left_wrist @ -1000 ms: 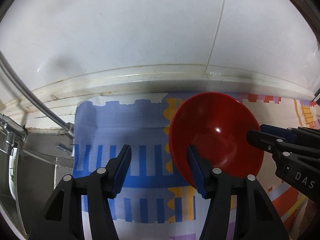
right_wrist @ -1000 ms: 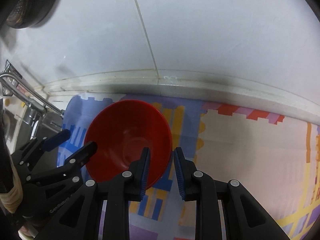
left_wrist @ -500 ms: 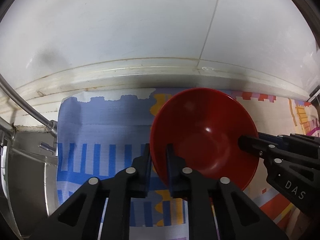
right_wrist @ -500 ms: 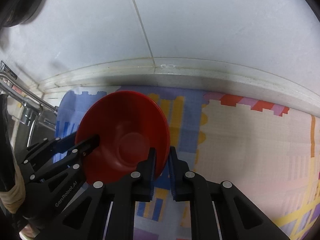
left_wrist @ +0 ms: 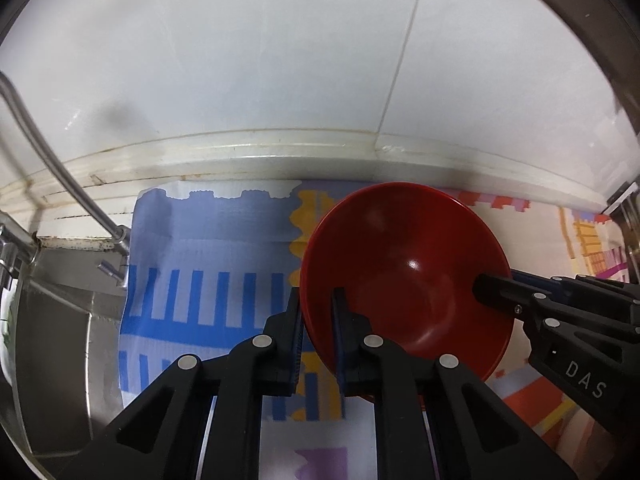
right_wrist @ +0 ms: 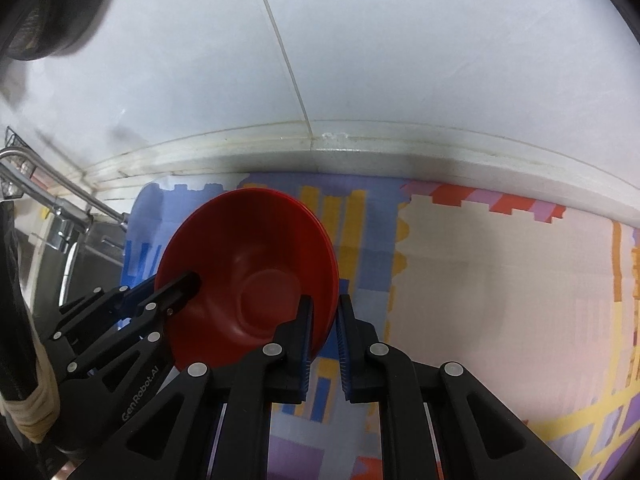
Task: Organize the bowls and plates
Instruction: 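Lift the red bowl with both tools and carry it toward the stacked bowls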
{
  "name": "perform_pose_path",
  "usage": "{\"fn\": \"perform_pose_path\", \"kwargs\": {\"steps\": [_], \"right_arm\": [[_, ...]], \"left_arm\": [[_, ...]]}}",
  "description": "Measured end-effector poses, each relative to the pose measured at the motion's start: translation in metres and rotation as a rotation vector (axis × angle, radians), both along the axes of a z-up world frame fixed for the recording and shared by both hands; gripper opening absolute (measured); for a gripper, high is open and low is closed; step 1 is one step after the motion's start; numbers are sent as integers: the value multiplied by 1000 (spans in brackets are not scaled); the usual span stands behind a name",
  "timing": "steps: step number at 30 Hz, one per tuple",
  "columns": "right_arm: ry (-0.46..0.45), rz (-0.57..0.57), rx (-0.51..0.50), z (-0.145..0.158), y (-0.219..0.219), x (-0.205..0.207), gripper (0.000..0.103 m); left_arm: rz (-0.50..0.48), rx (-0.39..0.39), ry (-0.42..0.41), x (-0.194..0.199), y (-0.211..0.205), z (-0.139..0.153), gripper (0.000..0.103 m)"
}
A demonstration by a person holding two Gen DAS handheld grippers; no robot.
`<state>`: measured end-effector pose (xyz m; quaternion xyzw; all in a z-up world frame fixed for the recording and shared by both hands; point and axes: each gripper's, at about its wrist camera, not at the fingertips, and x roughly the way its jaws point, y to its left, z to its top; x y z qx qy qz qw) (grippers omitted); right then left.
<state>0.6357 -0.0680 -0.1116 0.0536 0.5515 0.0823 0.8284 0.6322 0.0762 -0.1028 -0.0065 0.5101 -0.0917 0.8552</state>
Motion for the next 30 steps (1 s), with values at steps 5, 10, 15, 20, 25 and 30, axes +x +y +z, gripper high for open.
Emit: {"fn": "perform_pose_path", "kwargs": {"steps": [5, 10, 15, 20, 25, 30], "right_arm": [[-34, 11, -19, 18, -3, -19, 13], [-69, 10, -24, 34, -4, -40, 13], [-97, 5, -16, 49, -13, -65, 13], [-128, 0, -10, 64, -23, -89, 13], [-137, 1, 6, 71, -34, -109, 13], [-147, -6, 5, 78, -48, -138, 13]], "left_arm": [[-12, -15, -37, -21, 0, 22, 14], [-31, -20, -70, -43, -8, 40, 14], [-42, -25, -107, -67, -18, 60, 14], [-48, -20, -136, -92, -28, 74, 14], [-50, -40, -138, -115, -37, 82, 14], [-87, -35, -145, -139, -56, 90, 14]]}}
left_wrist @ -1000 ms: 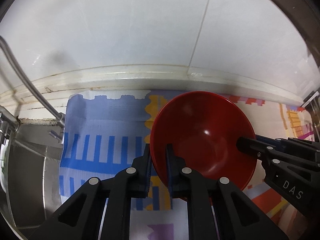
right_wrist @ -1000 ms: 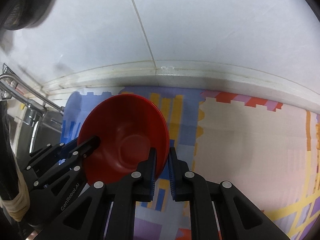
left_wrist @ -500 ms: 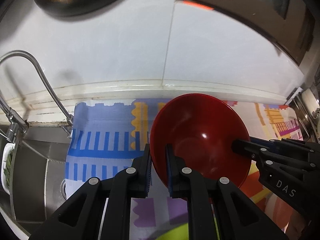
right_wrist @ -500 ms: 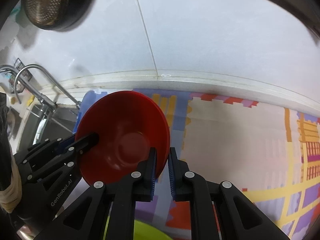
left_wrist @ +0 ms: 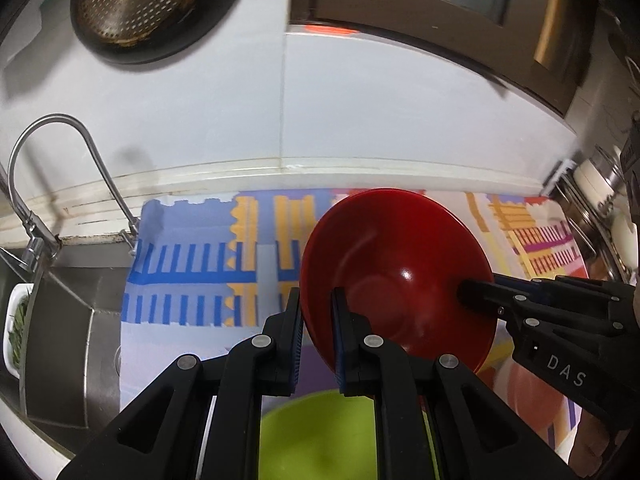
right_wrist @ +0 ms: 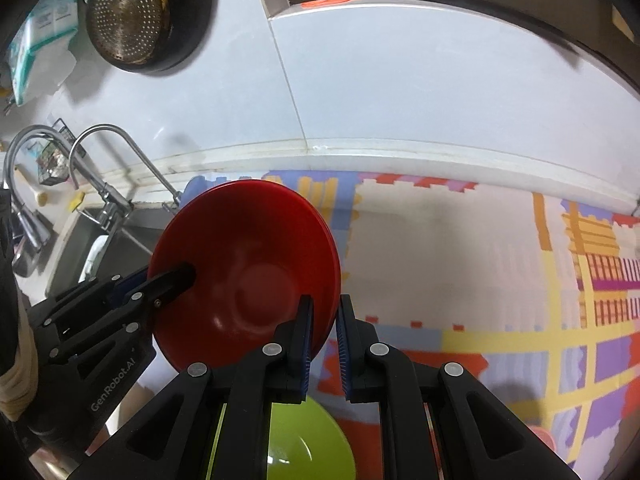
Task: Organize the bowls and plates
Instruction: 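Lift the red bowl with both tools and carry it toward the stacked bowls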
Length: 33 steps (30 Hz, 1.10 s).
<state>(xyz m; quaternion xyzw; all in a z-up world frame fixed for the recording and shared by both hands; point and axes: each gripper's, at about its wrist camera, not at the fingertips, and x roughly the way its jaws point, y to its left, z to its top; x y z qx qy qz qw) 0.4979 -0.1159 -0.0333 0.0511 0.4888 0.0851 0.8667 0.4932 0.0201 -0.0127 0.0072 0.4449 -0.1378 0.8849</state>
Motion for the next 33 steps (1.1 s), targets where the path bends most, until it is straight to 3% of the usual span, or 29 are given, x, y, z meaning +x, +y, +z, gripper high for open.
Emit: {"fn": "perform_pose_path", "kwargs": {"steps": [19, 33], "right_arm": [[-64, -129, -18, 27, -73, -92, 13], [-34, -214, -16, 15, -133, -137, 13]], "left_arm": [[-164, -24, -37, -68, -80, 21, 15], [-269, 13, 9, -96, -146, 6, 16]]}}
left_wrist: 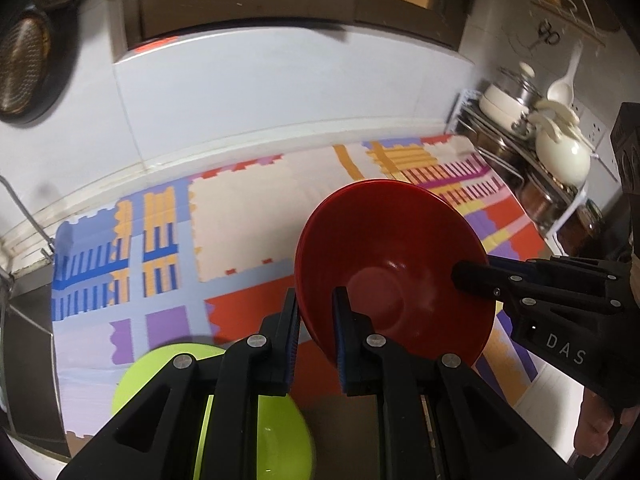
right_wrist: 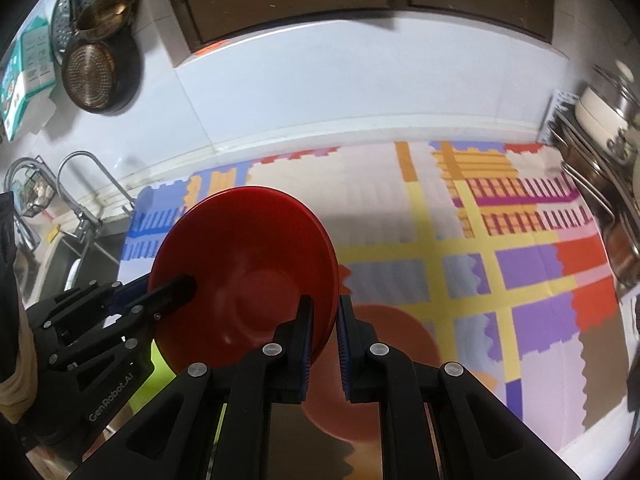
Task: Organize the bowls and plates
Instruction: 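Lift the red bowl with both tools and carry it toward the stacked bowls, then lower the red bowl into the pink bowl and open both tools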
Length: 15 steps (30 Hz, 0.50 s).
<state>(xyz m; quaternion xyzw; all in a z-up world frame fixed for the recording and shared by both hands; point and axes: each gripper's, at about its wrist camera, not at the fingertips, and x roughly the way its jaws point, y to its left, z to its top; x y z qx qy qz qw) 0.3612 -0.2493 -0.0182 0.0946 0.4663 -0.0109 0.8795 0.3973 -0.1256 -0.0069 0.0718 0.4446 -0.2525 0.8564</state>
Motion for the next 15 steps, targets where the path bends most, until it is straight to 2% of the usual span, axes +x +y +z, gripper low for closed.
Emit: {"fn": "perform_pose_path", "kwargs": {"steps": [15], "right_arm": [[90, -58, 17, -35, -51, -21, 13]], "left_arm": [[-77, 94, 106, -17, -53, -46, 18]]}}
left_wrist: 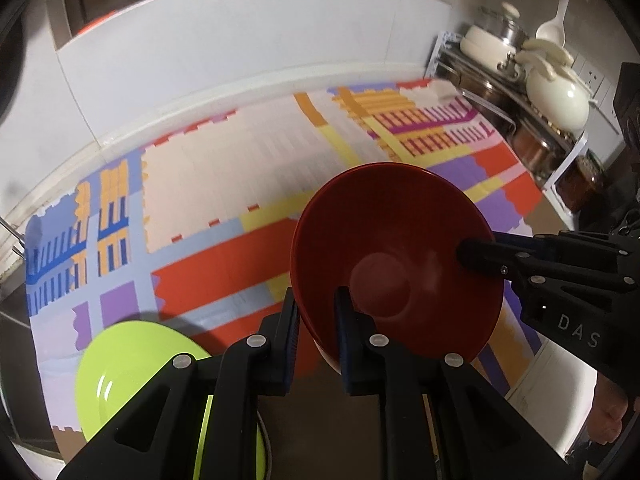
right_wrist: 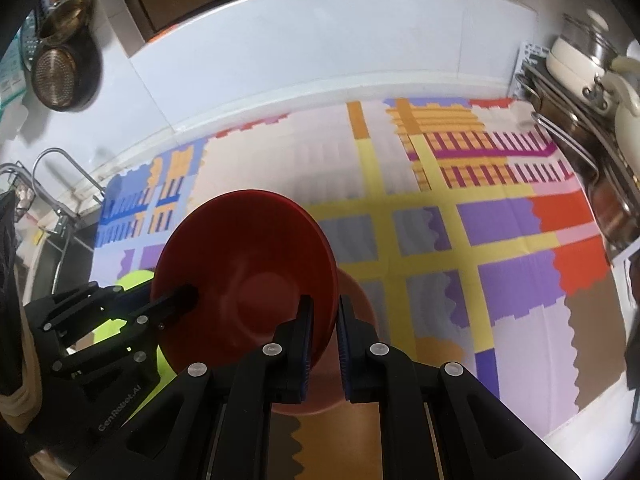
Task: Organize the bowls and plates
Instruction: 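Lower the red bowl into the pink bowl and open both tools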
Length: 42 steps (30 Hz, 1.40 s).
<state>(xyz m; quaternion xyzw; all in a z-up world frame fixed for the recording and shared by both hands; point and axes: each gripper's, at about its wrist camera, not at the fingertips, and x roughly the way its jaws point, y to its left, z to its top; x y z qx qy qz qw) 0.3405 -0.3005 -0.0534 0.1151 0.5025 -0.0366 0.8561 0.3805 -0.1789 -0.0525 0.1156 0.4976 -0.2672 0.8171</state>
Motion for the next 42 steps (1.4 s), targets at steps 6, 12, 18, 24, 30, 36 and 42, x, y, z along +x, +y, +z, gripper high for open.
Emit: {"fn": "perform_pose_path", "kwargs": {"steps": [6, 12, 18, 24, 30, 36, 42], "right_arm": [[41, 4, 9, -18, -7, -2, 13], [81, 8, 25, -35, -12, -3, 13], [103, 6, 31, -45, -14, -7, 13], [105, 11, 0, -47, -14, -10, 13], [96, 15, -7, -46, -13, -11, 14], [84, 6, -15, -41, -12, -14, 20], [46, 2, -27, -30, -10, -16, 23]], "left_arm": [[-4, 37, 35, -3, -9, -18, 18], [-10, 60, 52, -5, -14, -28, 18], [-20, 71, 38, -6, -17, -29, 18], [-42, 99, -31, -11, -21, -24, 29], [-41, 100, -54, -10, -19, -19, 34], [-29, 78, -54, -10, -13, -12, 35], [-11, 54, -68, -9, -7, -3, 38]]}}
